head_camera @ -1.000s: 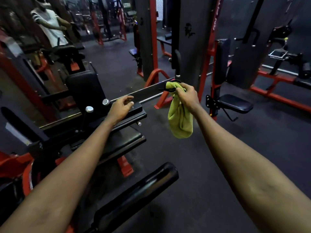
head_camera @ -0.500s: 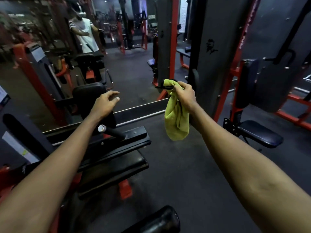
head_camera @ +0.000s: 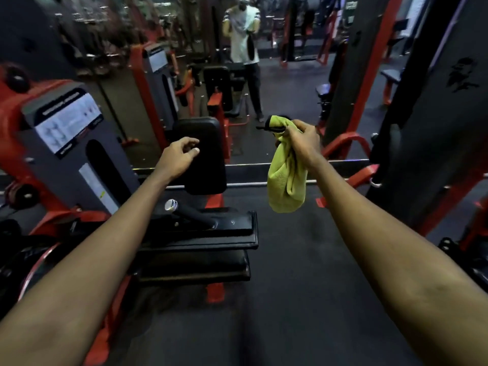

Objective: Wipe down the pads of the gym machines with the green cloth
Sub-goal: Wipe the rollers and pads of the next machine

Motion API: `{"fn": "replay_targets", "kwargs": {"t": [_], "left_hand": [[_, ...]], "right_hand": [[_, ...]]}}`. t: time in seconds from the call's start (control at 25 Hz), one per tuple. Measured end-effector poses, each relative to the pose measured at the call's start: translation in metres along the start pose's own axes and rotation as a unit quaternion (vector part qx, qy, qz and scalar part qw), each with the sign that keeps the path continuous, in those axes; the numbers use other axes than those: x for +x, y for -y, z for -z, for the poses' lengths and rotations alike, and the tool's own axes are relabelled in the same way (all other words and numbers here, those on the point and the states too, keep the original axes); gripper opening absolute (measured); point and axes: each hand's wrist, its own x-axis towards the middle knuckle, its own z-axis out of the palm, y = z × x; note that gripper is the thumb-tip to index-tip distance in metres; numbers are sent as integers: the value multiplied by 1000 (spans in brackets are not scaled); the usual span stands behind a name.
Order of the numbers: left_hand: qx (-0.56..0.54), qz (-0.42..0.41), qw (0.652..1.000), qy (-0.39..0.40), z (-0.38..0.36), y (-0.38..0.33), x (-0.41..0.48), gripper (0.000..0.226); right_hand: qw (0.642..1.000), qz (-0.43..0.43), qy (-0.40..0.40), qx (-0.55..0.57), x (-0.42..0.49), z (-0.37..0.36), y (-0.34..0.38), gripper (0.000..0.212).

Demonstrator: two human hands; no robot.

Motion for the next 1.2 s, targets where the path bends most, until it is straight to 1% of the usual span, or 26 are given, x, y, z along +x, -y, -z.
{"fn": "replay_targets", "kwargs": {"t": [0.12,0.24,0.32,0.48,0.64,0.8,0.92,1.0,1.04,1.12,1.2], "left_hand": [[17,33,999,-27,-20,-4,13,31],[23,60,997,-51,-35,-10,24,32],[24,74,995,-58,-39,-9,29,33],[42,96,992,-67,-43,1,47,32],[45,114,990,-73,-46,21,88,31],[18,125,988,-94,-51,31,150,31],[13,127,987,-95,-54,38,188,33],[11,127,987,-94,-58,45,206,33],[9,131,987,-97,-61,51,217,33],[0,152,982,-110,-71,69,236,33],[-4,179,977,-112,-85,91,258,33]], "right_hand": [[998,12,55,15,43,1,-9,30],[995,25,92,18,77,-5,-18,26],[994,21,102,27,93,-16,-23,26],[991,12,127,31,126,-53,-36,35],[986,30,159,32,161,-86,-48,32],[985,43,169,10,220,-118,-56,45],[983,46,175,-14,266,-143,-56,50],[984,52,170,-15,291,-159,-57,49],[984,56,168,-15,305,-171,-57,45],[983,67,165,-30,333,-197,-58,39],[980,93,169,-53,361,-228,-60,41]]}}
